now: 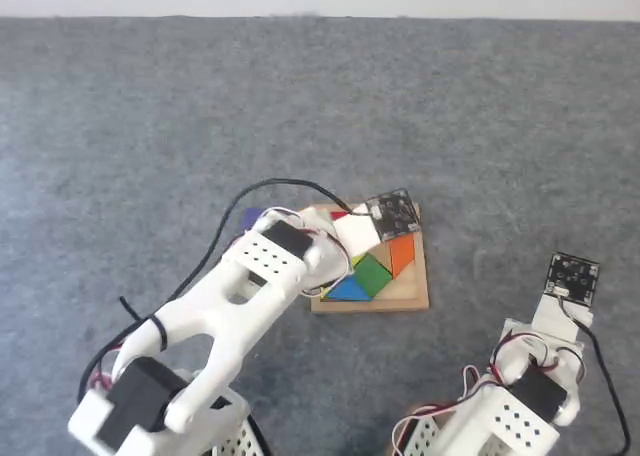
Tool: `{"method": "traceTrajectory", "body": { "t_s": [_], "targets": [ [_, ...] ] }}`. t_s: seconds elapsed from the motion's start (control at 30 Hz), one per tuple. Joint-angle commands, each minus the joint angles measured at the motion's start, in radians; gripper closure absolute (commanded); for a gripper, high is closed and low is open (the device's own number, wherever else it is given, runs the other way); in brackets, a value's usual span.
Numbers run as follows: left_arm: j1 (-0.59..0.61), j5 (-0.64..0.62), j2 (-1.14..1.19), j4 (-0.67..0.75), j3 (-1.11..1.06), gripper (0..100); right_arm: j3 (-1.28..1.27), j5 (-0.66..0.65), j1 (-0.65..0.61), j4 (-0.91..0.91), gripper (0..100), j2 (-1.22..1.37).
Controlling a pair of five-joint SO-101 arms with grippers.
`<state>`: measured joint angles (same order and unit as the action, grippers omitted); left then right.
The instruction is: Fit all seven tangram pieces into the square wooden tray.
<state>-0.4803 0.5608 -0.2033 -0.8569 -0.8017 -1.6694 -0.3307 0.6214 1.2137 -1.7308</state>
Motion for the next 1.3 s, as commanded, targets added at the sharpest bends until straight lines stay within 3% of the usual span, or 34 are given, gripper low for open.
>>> {"method": "traceTrajectory", "body": {
  "t_s": [0.0, 0.2, 0.5, 0.63, 0.77, 0.93, 1.27],
  "targets": [
    [-0.051, -0.04, -0.003, 0.041, 0.005, 91, -0.018, -0.009, -0.01, 0.01, 88.4, -0.019],
    [-0.1, -0.058, 0.006, 0.063, -0.044, 91, -0.018, -0.009, -0.008, 0.01, 88.4, -0.019],
    [-0.006, -0.035, -0.009, 0.075, -0.088, 91, -0.018, -0.009, -0.008, 0.01, 88.4, -0.019],
    [0.107, -0.083, -0.109, 0.069, -0.058, 91, -0.018, -0.009, -0.007, 0.01, 88.4, -0.019],
    [0.327, -0.166, -0.19, 0.071, -0.008, 89, -0.018, -0.009, -0.008, 0.01, 88.4, -0.019],
    [0.519, -0.17, -0.008, -0.003, 0.189, 82, -0.018, -0.009, -0.01, 0.01, 88.4, -0.019],
    [0.546, -0.132, 0.606, -0.396, 0.866, 82, -0.018, -0.009, -0.01, 0.01, 88.4, -0.019]
  ]
}}
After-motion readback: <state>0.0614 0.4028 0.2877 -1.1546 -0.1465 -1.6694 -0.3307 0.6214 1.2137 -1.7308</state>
